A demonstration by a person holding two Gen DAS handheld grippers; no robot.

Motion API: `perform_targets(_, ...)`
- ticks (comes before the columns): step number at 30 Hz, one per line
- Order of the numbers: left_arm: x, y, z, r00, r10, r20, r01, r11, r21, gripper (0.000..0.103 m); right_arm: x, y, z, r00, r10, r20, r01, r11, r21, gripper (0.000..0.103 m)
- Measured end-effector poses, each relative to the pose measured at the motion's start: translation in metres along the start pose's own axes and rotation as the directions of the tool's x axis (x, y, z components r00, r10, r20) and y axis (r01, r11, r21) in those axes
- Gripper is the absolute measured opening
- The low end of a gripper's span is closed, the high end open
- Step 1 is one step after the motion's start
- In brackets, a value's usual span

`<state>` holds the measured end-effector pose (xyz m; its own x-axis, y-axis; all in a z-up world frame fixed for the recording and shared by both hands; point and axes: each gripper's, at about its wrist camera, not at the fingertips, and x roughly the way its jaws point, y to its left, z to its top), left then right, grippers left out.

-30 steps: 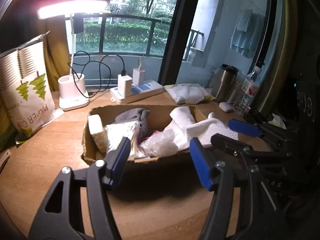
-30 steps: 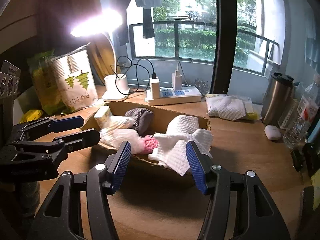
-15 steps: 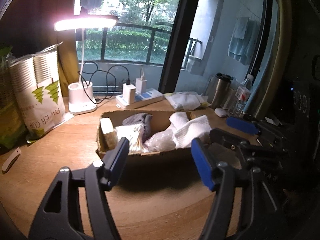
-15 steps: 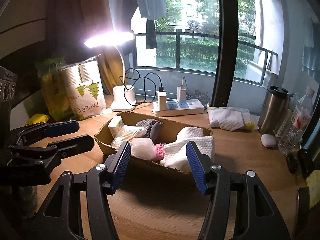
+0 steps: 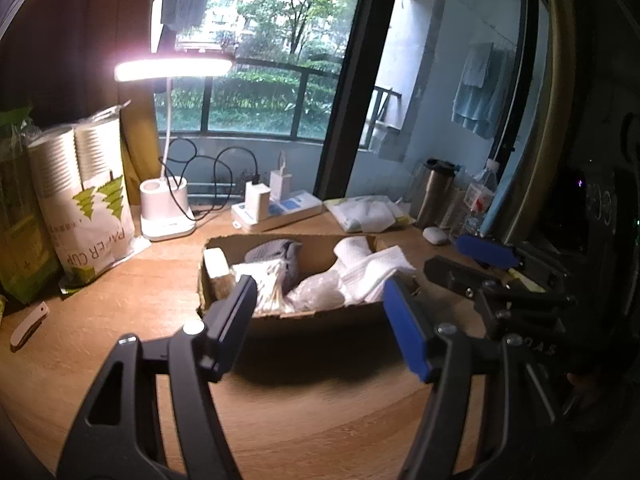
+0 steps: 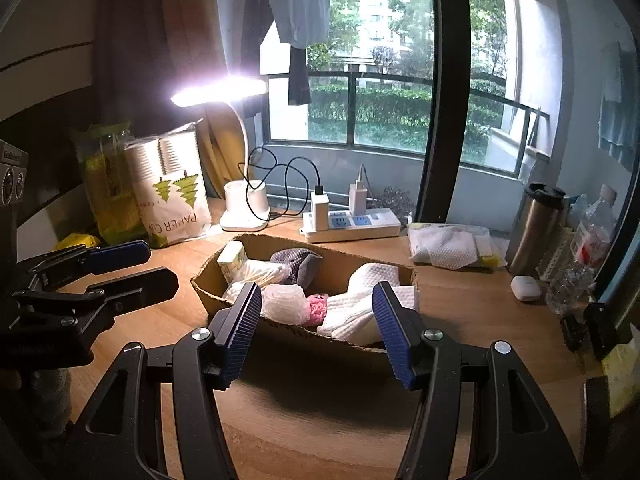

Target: Organize soft objects

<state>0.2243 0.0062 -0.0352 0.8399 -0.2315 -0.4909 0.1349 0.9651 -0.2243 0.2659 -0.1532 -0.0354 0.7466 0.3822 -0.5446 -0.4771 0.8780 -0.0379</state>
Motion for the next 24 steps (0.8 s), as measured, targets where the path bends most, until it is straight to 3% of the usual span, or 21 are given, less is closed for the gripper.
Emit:
perform_targets(10,-0.042,-0.011,0.001,0.997,0.007,0.072,-0.009,1.0,0.021,0.069,-0.038,0.011,0.001,0.999,-0.021,0.047,0.022,1.0,-0.011,0.061)
perform_targets(15,-0.066,-0.014,0.0,0.994,0.011,0.11,-0.013,1.0,0.022,0.08,-0.059,0.019,0.001,0.997,-0.029,0.076,0.03,0.999,-0.016,0.063)
perform_targets(24,-0.105,-0.016,-0.003,0.985,0.025,0.17,-0.028,0.999,0.017,0.086,-0.097,0.033,0.001,0.992,-0.044,0.12,0.047,0.999,-0.026,0.069)
